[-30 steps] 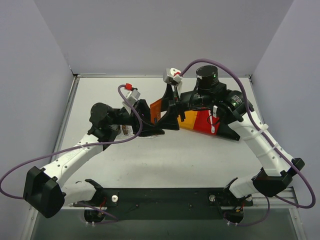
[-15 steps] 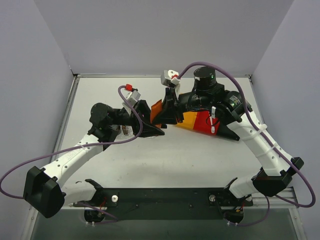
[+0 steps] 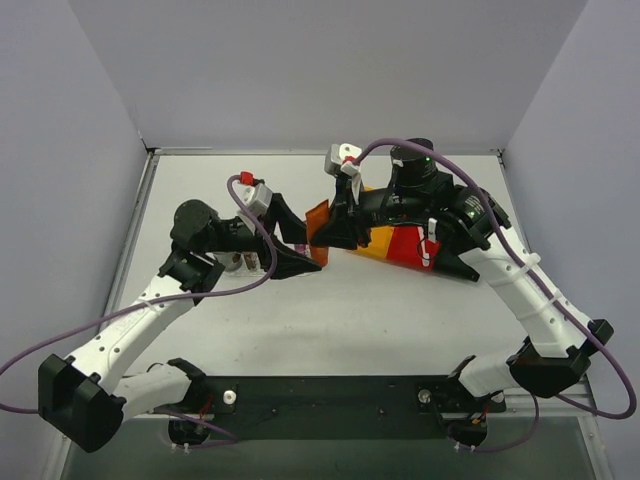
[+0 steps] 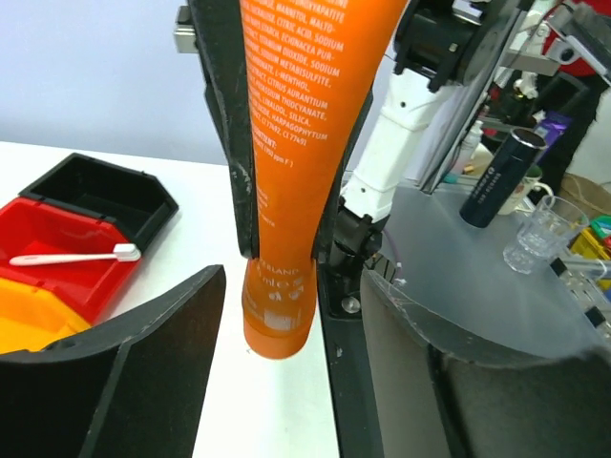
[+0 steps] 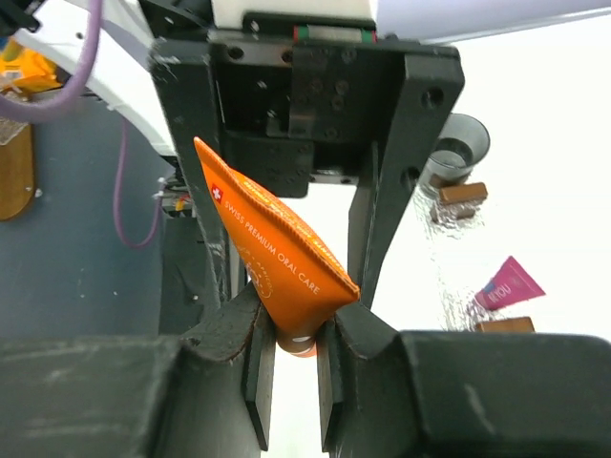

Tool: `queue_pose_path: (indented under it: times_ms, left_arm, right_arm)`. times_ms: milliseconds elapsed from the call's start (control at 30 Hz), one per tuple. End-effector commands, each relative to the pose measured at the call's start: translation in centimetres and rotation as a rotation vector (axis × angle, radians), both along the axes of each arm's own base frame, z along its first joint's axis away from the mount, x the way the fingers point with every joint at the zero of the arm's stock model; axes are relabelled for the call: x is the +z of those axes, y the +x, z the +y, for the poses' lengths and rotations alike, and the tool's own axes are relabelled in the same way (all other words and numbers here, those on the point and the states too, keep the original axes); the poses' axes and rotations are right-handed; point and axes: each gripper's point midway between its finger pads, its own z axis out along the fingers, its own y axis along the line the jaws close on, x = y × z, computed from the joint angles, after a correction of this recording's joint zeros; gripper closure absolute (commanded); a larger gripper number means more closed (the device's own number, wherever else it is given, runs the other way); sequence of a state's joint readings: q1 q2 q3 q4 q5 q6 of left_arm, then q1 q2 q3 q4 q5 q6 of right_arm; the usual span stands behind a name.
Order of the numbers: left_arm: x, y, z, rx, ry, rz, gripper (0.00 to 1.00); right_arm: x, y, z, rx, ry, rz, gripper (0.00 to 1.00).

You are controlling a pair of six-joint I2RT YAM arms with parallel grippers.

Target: Prepare toiletry sets of a toothbrush and toothpaste on the tray

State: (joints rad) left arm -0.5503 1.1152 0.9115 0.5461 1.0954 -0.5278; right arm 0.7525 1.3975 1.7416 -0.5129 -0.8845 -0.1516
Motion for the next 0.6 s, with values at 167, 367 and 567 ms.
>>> queue_pose_path:
  times_ms: [167,367,567]
  left_arm:
    - [2.2,3.0,1.8,0.236,0.102,-0.16,0.29]
    - [4.3,3.2,2.7,0.298,0.119,-0.183,0.28]
    - [6.8,3.6,2.7,0.326,0.086,-0.165,0.28]
  right_arm:
    - [0.7,1.7,-2.7,-0.151,-0.04,-0.144,1.0]
    - [-1.0,3.2,-3.8,-0.233,-0.111,-0.187,1.0]
    - [-2.0,4.0,-4.1,-0.274,-0.152,-0.2,1.0]
